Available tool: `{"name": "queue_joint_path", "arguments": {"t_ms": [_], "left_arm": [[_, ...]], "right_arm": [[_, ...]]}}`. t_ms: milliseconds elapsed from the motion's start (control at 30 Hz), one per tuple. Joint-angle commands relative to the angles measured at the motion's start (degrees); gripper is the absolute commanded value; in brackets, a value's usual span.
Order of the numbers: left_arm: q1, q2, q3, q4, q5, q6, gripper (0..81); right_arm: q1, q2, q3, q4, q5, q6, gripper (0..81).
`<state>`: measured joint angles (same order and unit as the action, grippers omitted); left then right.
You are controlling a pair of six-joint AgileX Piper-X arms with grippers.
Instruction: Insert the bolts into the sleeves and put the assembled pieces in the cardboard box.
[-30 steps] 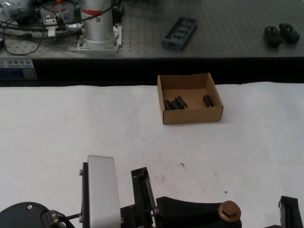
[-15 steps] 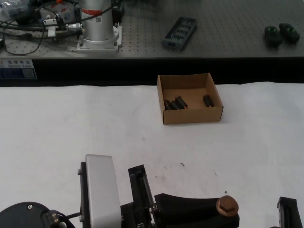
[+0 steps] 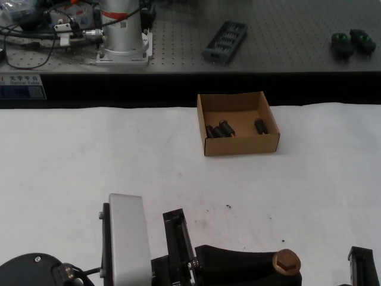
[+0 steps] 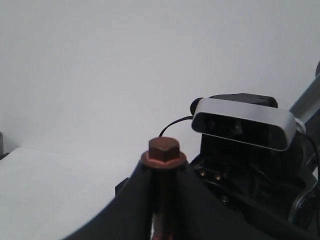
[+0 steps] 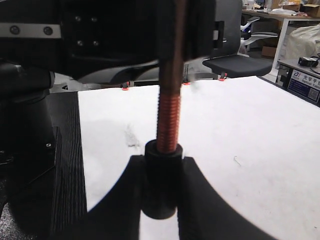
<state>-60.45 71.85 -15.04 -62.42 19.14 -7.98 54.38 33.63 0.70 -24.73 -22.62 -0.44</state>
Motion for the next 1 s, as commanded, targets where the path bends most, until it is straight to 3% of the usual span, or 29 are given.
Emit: {"name": "queue_joint_path", "arguments": {"t_ms": [0,967], "left_arm": [[-0.24,0.23,-0.6,-0.29,1.52,-1.07,0.6],[-0.24,-0.88,-0.6,2.74,0.59,1.12,0.6]], "right_arm": [[0.12,-0.12,-0.7,-0.07,0.28,-0.46,5.2],[0.12,-0.12,-0.7,0.36,0.16,-0.57,5.2]]}}
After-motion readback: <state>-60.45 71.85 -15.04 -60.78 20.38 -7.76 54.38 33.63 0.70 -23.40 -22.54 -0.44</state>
